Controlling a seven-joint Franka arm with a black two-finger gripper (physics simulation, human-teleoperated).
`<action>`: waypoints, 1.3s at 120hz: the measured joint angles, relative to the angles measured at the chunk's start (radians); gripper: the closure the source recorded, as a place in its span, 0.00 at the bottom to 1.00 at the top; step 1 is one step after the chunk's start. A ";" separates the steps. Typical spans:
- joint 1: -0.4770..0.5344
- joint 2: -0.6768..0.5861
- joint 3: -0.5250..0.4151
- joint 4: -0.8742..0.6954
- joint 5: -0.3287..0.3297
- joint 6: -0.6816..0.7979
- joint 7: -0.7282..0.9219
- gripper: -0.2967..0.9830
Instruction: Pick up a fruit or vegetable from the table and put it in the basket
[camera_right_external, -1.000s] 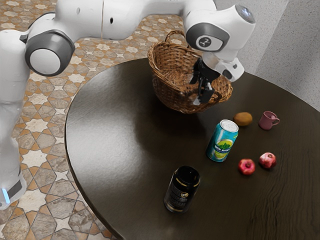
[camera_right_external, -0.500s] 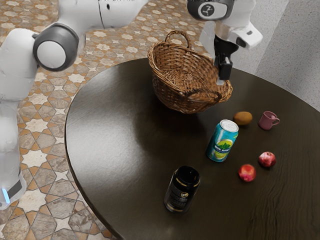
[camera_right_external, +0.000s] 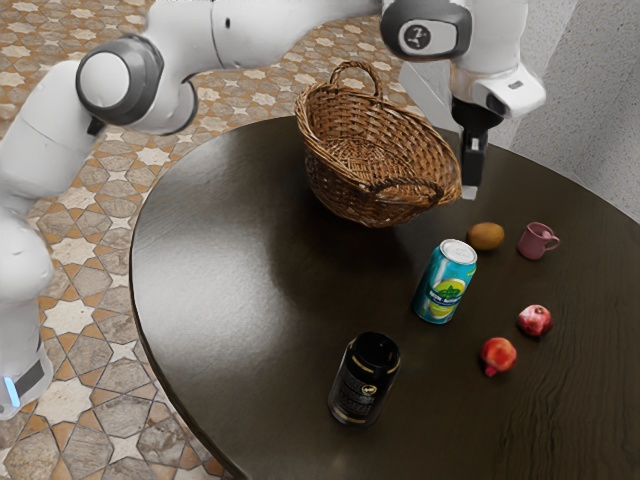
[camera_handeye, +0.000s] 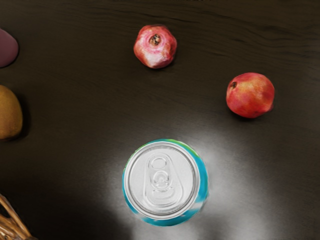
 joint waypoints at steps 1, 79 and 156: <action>-0.002 0.000 -0.001 -0.004 -0.002 0.001 0.000 0.23; -0.107 0.136 0.019 -0.056 -0.042 0.051 0.056 0.23; -0.135 0.149 0.037 -0.052 -0.054 0.053 0.074 0.23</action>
